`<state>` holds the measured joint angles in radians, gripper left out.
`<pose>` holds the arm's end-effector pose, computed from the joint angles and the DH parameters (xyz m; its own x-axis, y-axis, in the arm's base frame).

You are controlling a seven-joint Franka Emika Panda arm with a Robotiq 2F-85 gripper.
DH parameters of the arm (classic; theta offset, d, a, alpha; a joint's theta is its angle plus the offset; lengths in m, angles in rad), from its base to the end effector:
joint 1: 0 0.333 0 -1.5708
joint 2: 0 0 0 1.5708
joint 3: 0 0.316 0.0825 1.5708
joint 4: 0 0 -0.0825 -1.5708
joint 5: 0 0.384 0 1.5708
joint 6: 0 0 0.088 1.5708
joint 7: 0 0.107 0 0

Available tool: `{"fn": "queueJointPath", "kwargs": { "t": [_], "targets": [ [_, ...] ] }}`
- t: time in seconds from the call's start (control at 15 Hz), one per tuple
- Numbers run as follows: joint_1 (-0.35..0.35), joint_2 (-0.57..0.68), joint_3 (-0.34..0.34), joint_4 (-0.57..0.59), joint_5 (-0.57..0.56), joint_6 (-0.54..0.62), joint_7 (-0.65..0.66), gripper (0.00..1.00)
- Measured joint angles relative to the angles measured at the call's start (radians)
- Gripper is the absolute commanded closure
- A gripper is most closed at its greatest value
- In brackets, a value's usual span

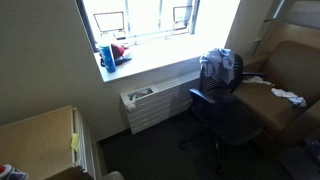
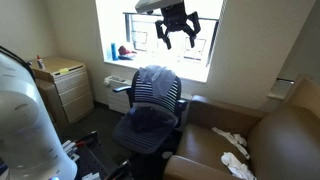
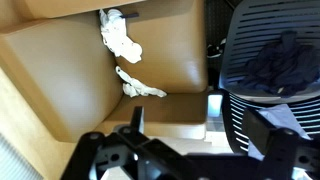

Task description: Put the cloth on the head rest

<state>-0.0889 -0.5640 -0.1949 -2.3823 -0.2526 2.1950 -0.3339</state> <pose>0.3952 -0.1361 0.5583 0.9363 0.1986 0.2896 0.1266 -0.9602 0.2489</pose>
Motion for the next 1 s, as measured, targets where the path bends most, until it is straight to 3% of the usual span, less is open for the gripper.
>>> {"fn": "queueJointPath", "kwargs": {
  "t": [0.33,0.53,1.0],
  "targets": [
    [-0.001,0.012,0.005,-0.004,0.002,-0.039,0.023,0.0],
    [0.013,0.069,0.059,-0.094,-0.002,-0.072,0.078,0.0],
    [0.178,0.2,0.222,-0.295,0.061,-0.088,0.161,0.0]
  ]
}}
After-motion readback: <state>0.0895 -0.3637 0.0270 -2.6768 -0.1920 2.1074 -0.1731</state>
